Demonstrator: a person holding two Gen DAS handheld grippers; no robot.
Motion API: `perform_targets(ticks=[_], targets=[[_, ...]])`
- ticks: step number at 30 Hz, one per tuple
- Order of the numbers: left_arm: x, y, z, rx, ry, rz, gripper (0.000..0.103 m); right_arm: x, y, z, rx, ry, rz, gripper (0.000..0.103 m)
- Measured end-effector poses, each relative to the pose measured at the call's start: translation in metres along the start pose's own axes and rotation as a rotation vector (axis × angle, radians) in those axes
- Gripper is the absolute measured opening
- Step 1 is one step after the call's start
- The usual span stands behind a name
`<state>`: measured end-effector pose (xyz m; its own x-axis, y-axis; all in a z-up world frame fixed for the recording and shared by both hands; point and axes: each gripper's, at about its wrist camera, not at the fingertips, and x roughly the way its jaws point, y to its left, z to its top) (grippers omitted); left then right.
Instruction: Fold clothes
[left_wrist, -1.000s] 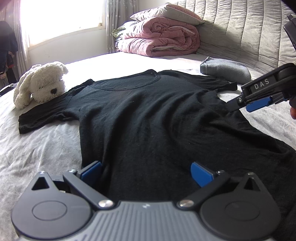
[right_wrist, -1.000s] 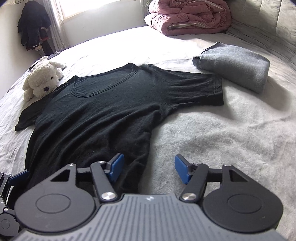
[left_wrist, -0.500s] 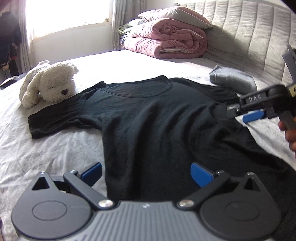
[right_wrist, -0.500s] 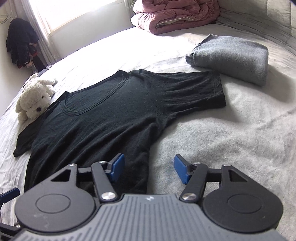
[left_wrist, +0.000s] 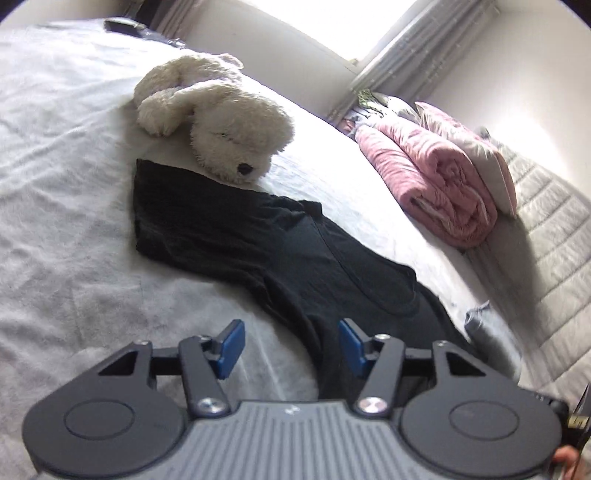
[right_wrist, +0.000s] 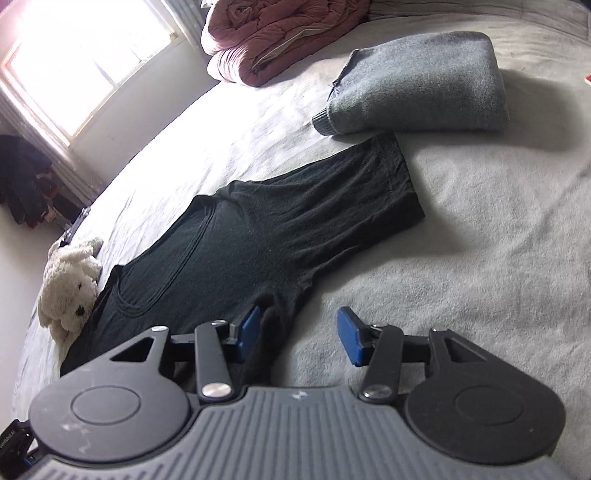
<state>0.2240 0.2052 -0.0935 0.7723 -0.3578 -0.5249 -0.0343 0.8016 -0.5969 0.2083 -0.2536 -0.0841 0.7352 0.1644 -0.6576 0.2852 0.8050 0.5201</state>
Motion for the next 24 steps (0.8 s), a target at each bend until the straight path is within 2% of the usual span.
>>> perform_targets(ticks=[3,5,7,10,12,14,16,24], targets=[[0.021,0.016,0.004,-0.114,0.006,-0.020,0.041,0.006,-0.011,0.004,0.073,-0.011,0.032,0.045],[0.033,0.026,0.001,-0.180,0.001,-0.025,0.031,0.008,-0.014,0.005,0.108,-0.022,0.049,0.045],[0.040,0.033,-0.001,-0.216,-0.016,-0.021,0.013,0.010,-0.016,0.005,0.126,-0.037,0.059,0.045],[0.047,0.038,-0.001,-0.250,-0.033,-0.029,0.003,0.015,-0.014,0.003,0.122,-0.064,0.066,0.040],[0.047,0.040,0.001,-0.257,-0.045,-0.032,0.000,0.018,-0.014,0.002,0.118,-0.080,0.065,0.031],[0.044,0.043,0.005,-0.256,-0.063,-0.011,0.000,0.021,-0.016,0.001,0.121,-0.085,0.058,0.012],[0.041,0.045,0.009,-0.255,-0.081,0.009,0.000,0.022,-0.017,0.002,0.118,-0.092,0.050,0.004],[0.028,0.056,0.024,-0.252,-0.152,0.091,0.000,0.009,-0.019,0.011,0.056,-0.184,-0.023,0.003]])
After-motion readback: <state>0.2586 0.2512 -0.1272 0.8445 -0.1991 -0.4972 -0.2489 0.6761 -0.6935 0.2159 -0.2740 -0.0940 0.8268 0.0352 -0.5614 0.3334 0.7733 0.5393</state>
